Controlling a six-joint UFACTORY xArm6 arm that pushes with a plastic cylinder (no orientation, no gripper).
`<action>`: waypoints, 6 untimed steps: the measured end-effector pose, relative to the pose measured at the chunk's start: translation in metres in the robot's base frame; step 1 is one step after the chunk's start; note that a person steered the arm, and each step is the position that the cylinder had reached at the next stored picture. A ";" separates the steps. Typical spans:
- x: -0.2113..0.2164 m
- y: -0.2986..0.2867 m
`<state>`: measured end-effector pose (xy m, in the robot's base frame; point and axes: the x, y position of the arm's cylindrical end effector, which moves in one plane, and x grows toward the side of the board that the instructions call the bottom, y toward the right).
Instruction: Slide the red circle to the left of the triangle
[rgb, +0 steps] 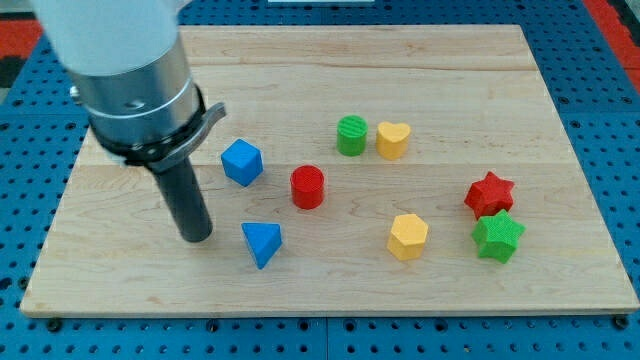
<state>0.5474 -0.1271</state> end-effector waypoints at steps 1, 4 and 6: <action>0.010 0.078; -0.040 0.194; -0.003 0.101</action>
